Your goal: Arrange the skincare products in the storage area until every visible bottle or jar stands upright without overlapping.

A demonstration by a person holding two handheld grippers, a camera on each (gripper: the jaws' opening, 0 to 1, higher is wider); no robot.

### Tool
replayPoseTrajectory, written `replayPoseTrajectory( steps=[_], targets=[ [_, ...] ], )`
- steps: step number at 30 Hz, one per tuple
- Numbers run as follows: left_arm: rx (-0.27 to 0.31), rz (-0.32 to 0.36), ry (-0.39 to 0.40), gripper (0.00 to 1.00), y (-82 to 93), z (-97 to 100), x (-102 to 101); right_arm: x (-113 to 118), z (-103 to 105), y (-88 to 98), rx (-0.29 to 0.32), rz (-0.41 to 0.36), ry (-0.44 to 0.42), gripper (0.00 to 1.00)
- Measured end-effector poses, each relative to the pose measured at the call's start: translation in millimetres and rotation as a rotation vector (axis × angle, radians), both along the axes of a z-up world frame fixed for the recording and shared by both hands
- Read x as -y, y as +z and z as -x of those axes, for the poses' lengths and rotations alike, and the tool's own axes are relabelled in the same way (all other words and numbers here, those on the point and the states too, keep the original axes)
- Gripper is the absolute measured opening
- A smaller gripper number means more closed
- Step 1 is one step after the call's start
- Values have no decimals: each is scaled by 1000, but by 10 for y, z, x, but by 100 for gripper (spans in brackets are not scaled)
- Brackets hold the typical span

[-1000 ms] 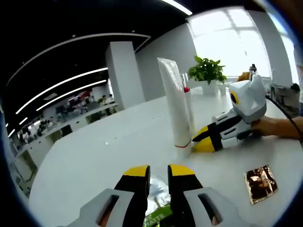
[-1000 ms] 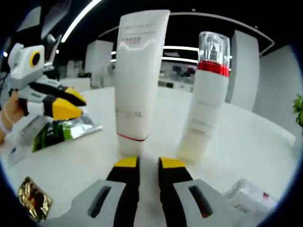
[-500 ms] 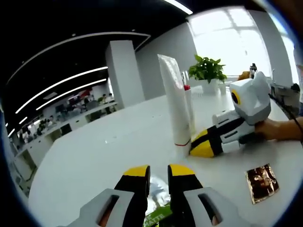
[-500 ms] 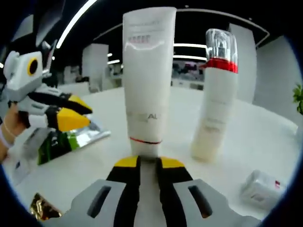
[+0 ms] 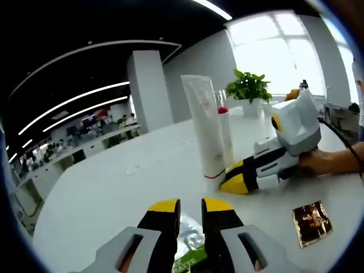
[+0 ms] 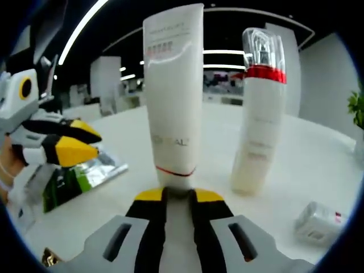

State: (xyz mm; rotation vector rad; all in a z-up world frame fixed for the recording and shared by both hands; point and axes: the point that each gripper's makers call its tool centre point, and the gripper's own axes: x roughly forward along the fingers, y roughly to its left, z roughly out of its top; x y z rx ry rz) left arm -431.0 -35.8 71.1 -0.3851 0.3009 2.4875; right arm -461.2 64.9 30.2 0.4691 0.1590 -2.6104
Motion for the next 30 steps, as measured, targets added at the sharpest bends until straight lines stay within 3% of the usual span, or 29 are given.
replayPoseTrajectory(
  steps=[17, 30],
  targets=[
    [3, -18, 9, 15, 16, 17, 27, -13, 193, -24, -13, -16, -4, 12],
    [0, -34, 6, 15, 43, 3, 33, 18, 158, -23, 22, -6, 10, 15]
  ],
)
